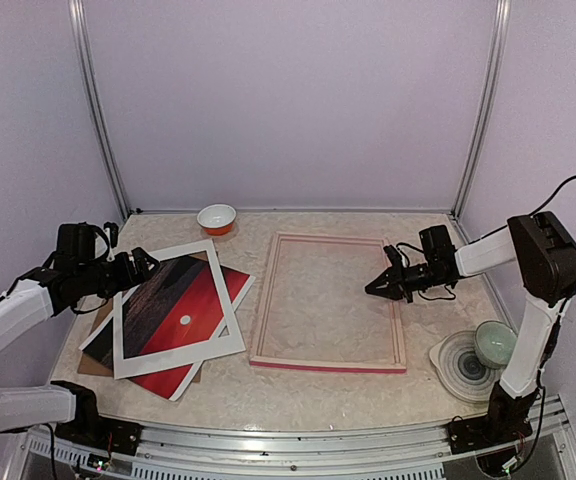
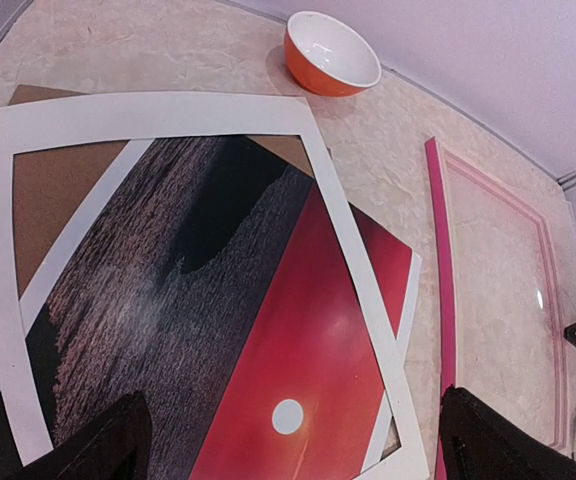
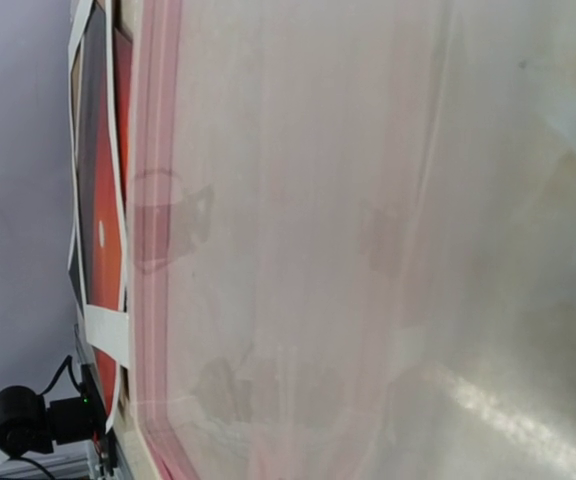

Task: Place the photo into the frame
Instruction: Place the glass panel at the frame body.

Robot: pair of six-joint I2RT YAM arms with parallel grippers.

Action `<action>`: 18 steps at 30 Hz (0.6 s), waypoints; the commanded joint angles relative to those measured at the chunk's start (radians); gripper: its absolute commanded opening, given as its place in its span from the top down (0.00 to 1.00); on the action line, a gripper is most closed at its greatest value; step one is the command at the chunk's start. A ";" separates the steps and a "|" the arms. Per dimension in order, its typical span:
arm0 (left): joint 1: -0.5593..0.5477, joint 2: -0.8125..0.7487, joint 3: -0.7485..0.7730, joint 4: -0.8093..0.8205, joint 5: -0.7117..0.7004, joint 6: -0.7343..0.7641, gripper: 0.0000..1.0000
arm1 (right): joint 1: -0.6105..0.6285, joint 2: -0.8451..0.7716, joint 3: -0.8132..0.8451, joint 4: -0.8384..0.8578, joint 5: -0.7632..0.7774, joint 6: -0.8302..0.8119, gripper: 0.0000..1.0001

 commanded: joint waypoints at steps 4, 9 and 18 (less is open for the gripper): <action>-0.007 -0.003 -0.010 -0.001 -0.004 0.016 0.01 | -0.014 0.006 0.029 -0.037 -0.034 -0.040 1.00; -0.009 -0.004 -0.010 0.000 -0.004 0.016 0.01 | -0.016 0.007 0.032 -0.037 -0.038 -0.052 1.00; -0.009 -0.004 -0.010 0.000 -0.005 0.016 0.01 | -0.017 0.004 0.034 -0.074 -0.038 -0.069 1.00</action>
